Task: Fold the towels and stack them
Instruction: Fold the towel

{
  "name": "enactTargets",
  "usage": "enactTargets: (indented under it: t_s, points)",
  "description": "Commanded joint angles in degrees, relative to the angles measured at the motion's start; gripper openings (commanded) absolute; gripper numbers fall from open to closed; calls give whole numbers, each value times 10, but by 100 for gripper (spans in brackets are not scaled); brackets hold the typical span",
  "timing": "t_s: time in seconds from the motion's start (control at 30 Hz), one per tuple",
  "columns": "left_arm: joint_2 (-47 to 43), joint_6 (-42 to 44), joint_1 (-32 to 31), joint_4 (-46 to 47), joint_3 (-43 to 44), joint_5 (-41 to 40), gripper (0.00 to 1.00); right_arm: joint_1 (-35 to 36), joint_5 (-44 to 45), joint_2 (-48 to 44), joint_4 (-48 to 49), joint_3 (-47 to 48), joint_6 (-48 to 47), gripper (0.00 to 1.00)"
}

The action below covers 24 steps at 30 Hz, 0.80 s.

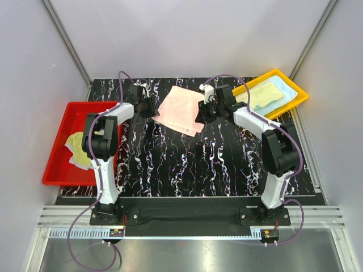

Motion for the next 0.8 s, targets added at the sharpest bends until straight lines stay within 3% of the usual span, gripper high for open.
enactTargets:
  t_s: [0.0,0.13,0.3,0.4,0.53,0.77]
  points:
    - [-5,25,-14,-9,14,-20,35,5,57,-33,84,-12,101,26]
    - [9,44,-18,-36,42,-52,33,14,128,9,51,29,173,23]
    - [82,37,-19,-182,149,-84,27,21,147,68,18,78,206,21]
    - [82,22,-19,-195,138,-83,26,32,155,102,5,102,192,18]
    - [68,10,-24,-216,127,-83,26,48,172,157,-81,164,169,13]
    - [33,-1,-38,-272,82,-104,26,54,173,137,-144,139,142,13]
